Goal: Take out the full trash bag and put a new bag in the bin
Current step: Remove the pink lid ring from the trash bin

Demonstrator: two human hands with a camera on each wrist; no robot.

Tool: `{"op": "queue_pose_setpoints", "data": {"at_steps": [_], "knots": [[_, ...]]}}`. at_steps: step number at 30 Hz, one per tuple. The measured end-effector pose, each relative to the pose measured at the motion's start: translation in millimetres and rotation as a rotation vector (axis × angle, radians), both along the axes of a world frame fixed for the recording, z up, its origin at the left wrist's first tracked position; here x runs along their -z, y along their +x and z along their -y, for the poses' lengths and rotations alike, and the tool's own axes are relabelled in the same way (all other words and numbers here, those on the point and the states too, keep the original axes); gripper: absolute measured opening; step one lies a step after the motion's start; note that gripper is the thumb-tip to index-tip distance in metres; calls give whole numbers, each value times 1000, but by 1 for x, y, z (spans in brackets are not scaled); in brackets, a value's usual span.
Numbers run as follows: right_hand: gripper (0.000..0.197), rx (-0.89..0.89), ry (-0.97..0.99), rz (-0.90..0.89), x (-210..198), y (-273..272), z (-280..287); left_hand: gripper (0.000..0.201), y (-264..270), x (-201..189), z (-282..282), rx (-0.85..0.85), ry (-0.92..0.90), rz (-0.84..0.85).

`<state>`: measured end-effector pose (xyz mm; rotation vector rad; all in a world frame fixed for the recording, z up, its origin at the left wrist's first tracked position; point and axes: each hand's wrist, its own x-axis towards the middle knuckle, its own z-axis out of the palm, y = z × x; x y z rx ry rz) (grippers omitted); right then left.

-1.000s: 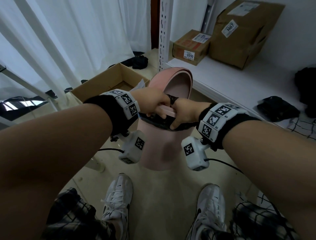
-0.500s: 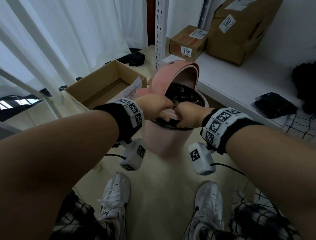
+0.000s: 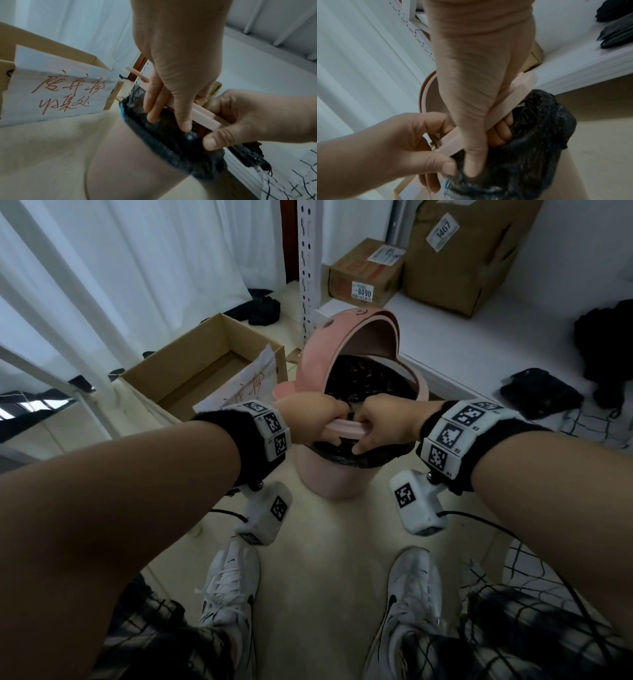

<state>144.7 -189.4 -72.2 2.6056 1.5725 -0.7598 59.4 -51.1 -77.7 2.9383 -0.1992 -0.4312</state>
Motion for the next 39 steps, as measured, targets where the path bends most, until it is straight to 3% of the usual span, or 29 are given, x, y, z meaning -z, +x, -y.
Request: {"op": "queue_pose_setpoints", "data": {"at_steps": [8, 12, 14, 16, 18, 21, 24, 26, 29, 31, 36, 39], "knots": [[23, 31, 54, 54, -24, 8, 29, 30, 6, -29, 16, 34, -51, 8], [21, 18, 84, 136, -35, 16, 38, 36, 5, -60, 17, -122, -14, 374], [22, 8, 72, 230, -44, 19, 40, 50, 4, -74, 11, -292, -56, 546], [17, -13, 67, 337, -52, 22, 41, 74, 2, -84, 3, -475, -183, 579], [14, -43, 78, 399, -58, 23, 38, 88, -4, -90, -6, -523, -199, 571], [19, -113, 74, 476, -61, 17, 24, 92, -18, -92, -20, -359, 108, 506], [23, -219, 50, 553, -59, 9, 2, 87, -40, -87, -43, -178, 433, 308], [24, -296, 35, 582, -56, 3, -13, 66, -55, -86, -57, -96, 600, 215], [26, -397, 52, 631, -49, -10, -37, 32, -73, -87, -70, -11, 634, 145], [33, -367, 116, 602, -46, -18, -51, 34, -80, -89, -72, -35, 558, 73], [61, -79, 383, 259, -48, -41, -70, 30, -87, -88, -70, -344, -89, 87], [55, 111, 410, 118, -39, -45, -75, 38, -85, -85, -62, -477, -146, 20]]}}
